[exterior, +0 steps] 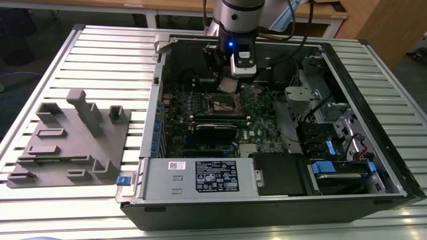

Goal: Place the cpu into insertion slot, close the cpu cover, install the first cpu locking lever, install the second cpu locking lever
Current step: 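Place the cpu into insertion slot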

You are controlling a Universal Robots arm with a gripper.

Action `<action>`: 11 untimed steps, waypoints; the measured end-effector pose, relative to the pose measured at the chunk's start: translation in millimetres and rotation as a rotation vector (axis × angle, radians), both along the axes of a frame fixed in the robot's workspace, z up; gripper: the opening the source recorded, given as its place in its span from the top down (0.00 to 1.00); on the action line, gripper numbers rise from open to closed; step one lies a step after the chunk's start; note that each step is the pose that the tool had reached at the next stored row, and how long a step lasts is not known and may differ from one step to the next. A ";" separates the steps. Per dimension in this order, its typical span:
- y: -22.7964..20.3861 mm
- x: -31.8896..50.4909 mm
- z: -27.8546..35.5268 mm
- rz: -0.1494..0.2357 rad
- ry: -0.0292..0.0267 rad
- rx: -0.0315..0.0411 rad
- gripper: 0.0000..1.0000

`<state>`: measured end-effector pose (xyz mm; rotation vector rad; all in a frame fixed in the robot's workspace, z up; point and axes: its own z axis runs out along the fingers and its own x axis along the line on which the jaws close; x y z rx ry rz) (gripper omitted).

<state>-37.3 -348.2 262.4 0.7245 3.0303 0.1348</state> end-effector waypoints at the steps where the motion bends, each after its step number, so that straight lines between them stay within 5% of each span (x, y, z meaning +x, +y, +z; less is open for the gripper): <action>1: 0.0 0.0 0.0 0.000 0.0000 0.0000 0.46; 7: 0.0 0.0 -0.1 -0.008 0.0000 0.0000 0.46; 11: 0.0 0.0 -0.6 -0.069 0.0000 0.0000 0.46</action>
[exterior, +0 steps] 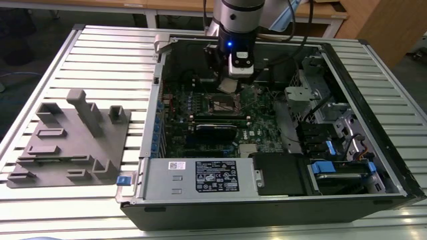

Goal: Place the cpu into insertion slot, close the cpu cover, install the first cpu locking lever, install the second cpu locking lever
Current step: 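Place the cpu into insertion slot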

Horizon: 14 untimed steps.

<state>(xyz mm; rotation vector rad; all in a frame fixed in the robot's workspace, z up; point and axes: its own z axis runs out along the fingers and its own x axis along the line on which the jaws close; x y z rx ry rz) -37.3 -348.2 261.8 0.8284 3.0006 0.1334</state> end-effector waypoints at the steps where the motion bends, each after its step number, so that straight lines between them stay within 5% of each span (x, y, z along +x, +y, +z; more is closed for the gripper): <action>1: 0.0 0.0 -0.2 -0.018 0.0000 0.0001 0.46; 11: 0.0 0.0 -2.1 -0.200 0.0000 0.0000 0.46; 14: 0.0 0.0 -2.2 -0.221 0.0001 0.0001 0.46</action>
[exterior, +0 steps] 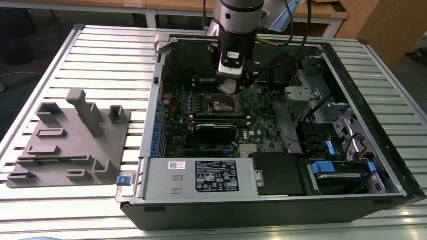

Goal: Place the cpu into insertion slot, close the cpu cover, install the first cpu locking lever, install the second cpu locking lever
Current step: 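Place the cpu into insertion slot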

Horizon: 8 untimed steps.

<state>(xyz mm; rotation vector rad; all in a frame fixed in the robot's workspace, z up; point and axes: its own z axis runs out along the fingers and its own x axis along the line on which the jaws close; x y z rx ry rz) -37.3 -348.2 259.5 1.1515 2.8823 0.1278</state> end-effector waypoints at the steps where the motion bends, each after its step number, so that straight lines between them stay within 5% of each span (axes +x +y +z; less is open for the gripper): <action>1: 0.0 0.0 0.0 0.000 -0.0001 0.0000 0.46; 5: 0.0 0.0 0.0 -0.002 -0.0001 0.0000 0.46; 8: 0.1 0.0 -0.4 -0.041 -0.0001 0.0001 0.46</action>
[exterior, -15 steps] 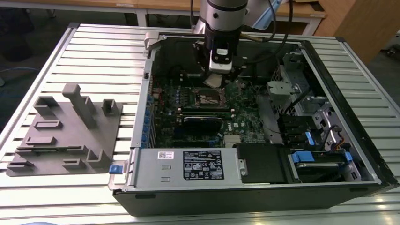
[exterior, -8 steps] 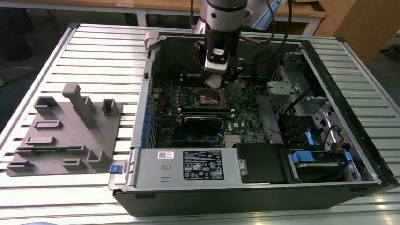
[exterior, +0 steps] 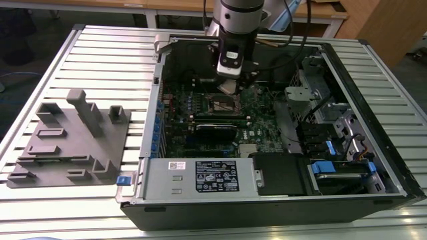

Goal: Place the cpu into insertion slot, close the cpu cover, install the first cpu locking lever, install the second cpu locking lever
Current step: 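Place the cpu into insertion slot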

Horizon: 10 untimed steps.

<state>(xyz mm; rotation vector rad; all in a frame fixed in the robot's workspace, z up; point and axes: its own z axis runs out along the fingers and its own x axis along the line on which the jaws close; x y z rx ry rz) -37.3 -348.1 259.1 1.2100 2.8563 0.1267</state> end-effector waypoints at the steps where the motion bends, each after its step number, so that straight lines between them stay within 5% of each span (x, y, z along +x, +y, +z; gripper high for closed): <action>1: 0.0 0.0 -0.1 -0.018 0.0001 -0.0002 0.46; 10: 0.0 0.0 -1.4 -0.182 0.0001 -0.0001 0.46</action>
